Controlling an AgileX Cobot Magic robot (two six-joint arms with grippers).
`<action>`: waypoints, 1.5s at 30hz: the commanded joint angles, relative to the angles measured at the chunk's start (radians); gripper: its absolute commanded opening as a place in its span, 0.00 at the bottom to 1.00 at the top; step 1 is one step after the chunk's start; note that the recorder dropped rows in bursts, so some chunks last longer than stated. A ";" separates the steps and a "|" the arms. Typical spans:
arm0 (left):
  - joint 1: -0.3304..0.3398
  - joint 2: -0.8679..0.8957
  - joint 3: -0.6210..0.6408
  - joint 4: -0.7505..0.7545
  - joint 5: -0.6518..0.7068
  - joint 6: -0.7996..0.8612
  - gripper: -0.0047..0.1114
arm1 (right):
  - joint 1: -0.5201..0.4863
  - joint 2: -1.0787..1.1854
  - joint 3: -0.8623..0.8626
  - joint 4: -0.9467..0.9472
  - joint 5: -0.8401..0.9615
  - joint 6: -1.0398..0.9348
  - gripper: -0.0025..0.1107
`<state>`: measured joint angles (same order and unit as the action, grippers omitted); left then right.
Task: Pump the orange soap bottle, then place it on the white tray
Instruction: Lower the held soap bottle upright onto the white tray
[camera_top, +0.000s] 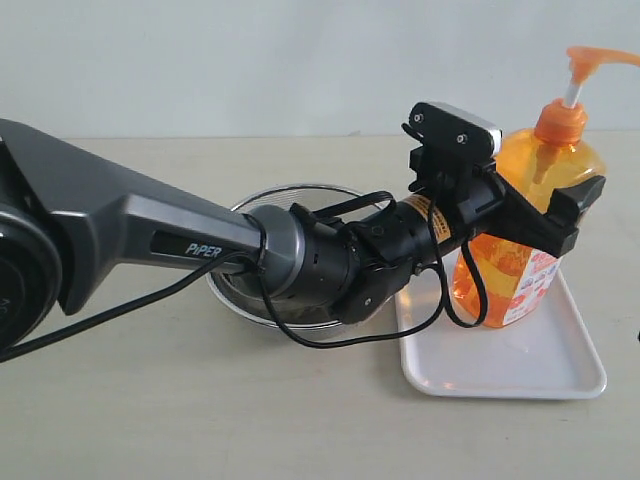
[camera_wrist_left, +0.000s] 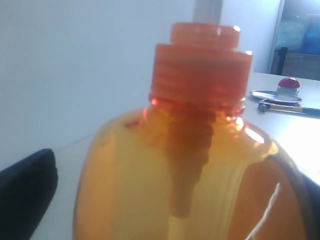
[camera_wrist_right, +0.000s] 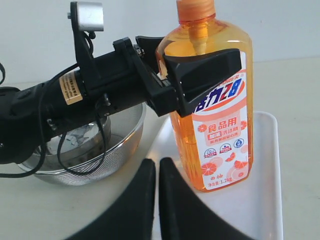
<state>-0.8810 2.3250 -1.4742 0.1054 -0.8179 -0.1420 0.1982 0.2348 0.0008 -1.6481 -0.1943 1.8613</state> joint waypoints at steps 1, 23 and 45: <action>-0.001 -0.009 -0.005 -0.013 0.004 0.008 0.99 | 0.000 -0.004 -0.001 -0.004 0.000 -0.002 0.02; -0.001 -0.037 -0.005 -0.093 0.151 0.072 0.99 | 0.000 -0.004 -0.001 -0.004 0.000 -0.002 0.02; -0.001 -0.096 -0.005 -0.087 0.237 0.072 0.99 | 0.000 -0.004 -0.001 -0.015 -0.025 -0.002 0.02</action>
<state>-0.8810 2.2418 -1.4742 0.0300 -0.5746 -0.0685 0.1982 0.2348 0.0008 -1.6587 -0.2166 1.8613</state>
